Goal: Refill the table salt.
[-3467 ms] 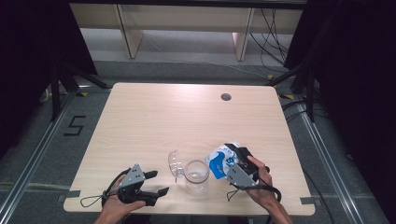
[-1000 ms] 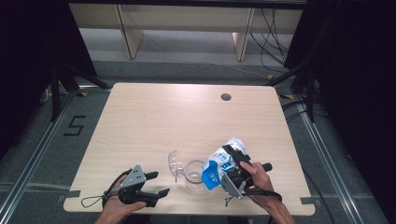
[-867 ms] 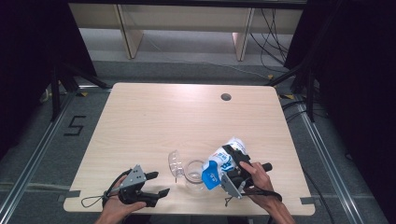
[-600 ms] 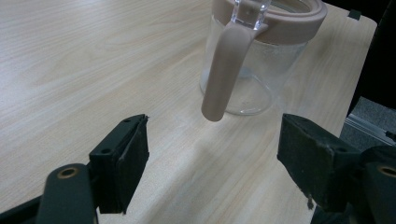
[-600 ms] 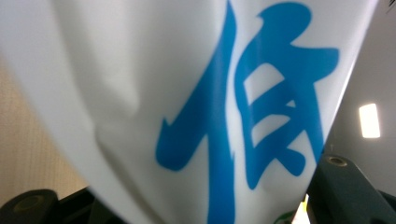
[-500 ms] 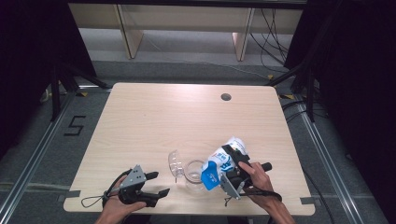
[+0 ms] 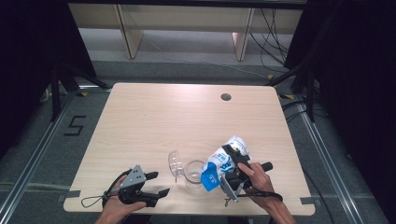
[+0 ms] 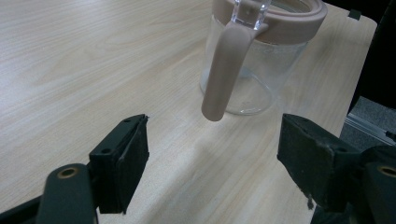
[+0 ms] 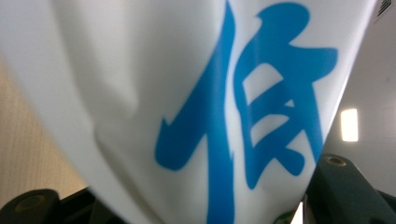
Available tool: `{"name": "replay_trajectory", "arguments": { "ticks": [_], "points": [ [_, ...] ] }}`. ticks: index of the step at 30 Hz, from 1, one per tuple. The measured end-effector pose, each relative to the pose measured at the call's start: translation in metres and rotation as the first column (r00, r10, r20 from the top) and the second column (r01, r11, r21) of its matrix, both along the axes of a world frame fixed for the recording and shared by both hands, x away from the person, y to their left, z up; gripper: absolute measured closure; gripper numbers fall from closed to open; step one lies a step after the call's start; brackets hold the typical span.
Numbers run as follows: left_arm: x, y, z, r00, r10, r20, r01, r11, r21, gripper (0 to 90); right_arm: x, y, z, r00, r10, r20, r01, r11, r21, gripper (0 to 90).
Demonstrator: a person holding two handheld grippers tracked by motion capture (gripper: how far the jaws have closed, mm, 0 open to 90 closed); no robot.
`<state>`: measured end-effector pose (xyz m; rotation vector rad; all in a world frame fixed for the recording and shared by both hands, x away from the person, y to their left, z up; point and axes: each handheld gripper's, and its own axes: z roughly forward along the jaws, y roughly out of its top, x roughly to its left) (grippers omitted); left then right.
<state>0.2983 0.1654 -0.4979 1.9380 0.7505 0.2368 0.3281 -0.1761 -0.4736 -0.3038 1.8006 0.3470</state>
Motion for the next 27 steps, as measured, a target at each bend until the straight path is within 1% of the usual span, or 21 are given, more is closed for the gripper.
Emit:
{"name": "replay_trajectory", "arguments": {
  "ticks": [2,4,5,7,8,9,10,11,12,14,16,17,19,20,21,23,24,25,26,27],
  "points": [
    [-0.0002,-0.0001,0.0003,1.0000,0.002,0.002,-0.002,1.0000,0.008,24.3,-0.0009,-0.0001,-0.0007,0.9999,-0.013,-0.001,0.013,1.000,-0.006,49.5],
    [-0.0001,0.0000,0.0003,1.0000,0.001,0.003,-0.001,1.0000,0.008,24.2,-0.0008,-0.0001,-0.0013,0.9999,-0.013,-0.006,0.013,1.000,0.001,49.6],
    [0.0000,0.0000,0.0000,1.0000,0.000,0.002,0.000,1.0000,0.001,24.3,-0.0007,-0.0002,-0.0009,0.9999,-0.010,-0.003,0.010,1.000,-0.002,49.6],
    [0.0001,0.0002,0.0000,1.0000,0.000,0.000,0.000,1.0000,0.000,24.3,-0.0011,0.0001,0.0007,0.9999,-0.008,0.013,0.008,1.000,-0.013,49.8],
    [0.0001,0.0002,0.0000,1.0000,0.000,0.000,0.000,1.0000,0.001,24.3,-0.0011,0.0001,0.0007,0.9999,-0.008,0.013,0.008,1.000,-0.013,49.8],
    [-0.0001,-0.0001,0.0000,1.0000,0.001,0.001,-0.001,1.0000,0.002,24.3,-0.0001,0.0005,0.0044,0.9992,0.013,0.037,-0.011,0.999,-0.053,49.8],
    [-0.0001,-0.0001,0.0000,1.0000,0.001,0.001,-0.001,1.0000,0.002,24.3,-0.0001,0.0005,0.0044,0.9992,0.013,0.037,-0.011,0.999,-0.053,49.8],
    [-0.0002,0.0001,0.0005,1.0000,0.003,0.002,-0.003,0.9999,0.010,24.3,0.0000,0.0005,0.0036,0.9994,0.013,0.032,-0.011,0.999,-0.049,49.9],
    [0.0000,0.0000,0.0002,1.0000,0.001,0.003,-0.001,1.0000,0.007,24.2,-0.0008,0.0006,0.0039,0.9992,0.004,0.039,-0.002,0.999,-0.052,49.9],
    [0.0000,0.0000,0.0000,1.0000,0.001,0.001,-0.001,1.0000,0.002,24.3,-0.0023,0.0002,0.0008,0.9996,-0.025,0.016,0.025,0.999,-0.024,50.0],
    [0.0001,0.0001,0.0000,1.0000,-0.001,0.001,0.001,1.0000,0.001,24.3,-0.0017,0.0006,0.0004,0.9996,-0.021,0.019,0.021,0.999,-0.026,50.1],
    [0.0001,0.0000,0.0001,1.0000,-0.001,0.001,0.001,1.0000,0.001,24.3,-0.0028,0.0004,-0.0013,0.9991,-0.039,0.016,0.039,0.999,-0.013,50.1],
    [0.0003,0.0001,0.0000,1.0000,-0.002,0.004,0.002,1.0000,0.003,24.2,-0.0031,0.0004,-0.0020,0.9990,-0.040,0.020,0.041,0.999,-0.013,50.1],
    [0.0001,0.0001,0.0002,1.0000,0.000,0.003,0.000,1.0000,0.006,24.3,-0.0030,0.0014,-0.0007,0.9990,-0.032,0.031,0.033,0.999,-0.033,50.3],
    [-0.0001,0.0003,0.0006,1.0000,0.003,0.002,-0.003,0.9999,0.012,24.3,-0.0035,0.0018,-0.0009,0.9990,-0.026,0.037,0.027,0.999,-0.029,50.4],
    [-0.0001,0.0001,0.0004,1.0000,0.002,0.002,-0.002,1.0000,0.009,24.3,-0.0040,0.0021,-0.0008,0.9989,-0.031,0.035,0.032,0.999,-0.030,50.5],
    [-0.0001,0.0001,0.0004,1.0000,0.002,0.002,-0.002,0.9999,0.010,24.3,-0.0031,0.0027,0.0004,0.9987,-0.014,0.050,0.016,0.999,-0.042,50.6],
    [-0.0002,0.0001,0.0004,1.0000,0.002,0.002,-0.002,0.9999,0.010,24.3,-0.0031,0.0027,0.0005,0.9985,-0.014,0.053,0.016,0.999,-0.044,50.7],
    [-0.0003,0.0000,0.0004,1.0000,0.003,0.001,-0.003,1.0000,0.008,24.3,-0.0030,0.0030,0.0021,0.9980,-0.009,0.063,0.013,0.998,-0.064,50.7],
    [0.0000,0.0000,0.0001,1.0000,0.000,0.002,0.000,1.0000,0.003,24.3,-0.0026,0.0029,0.0021,0.9977,-0.006,0.068,0.011,0.998,-0.069,50.7]
  ]
}}
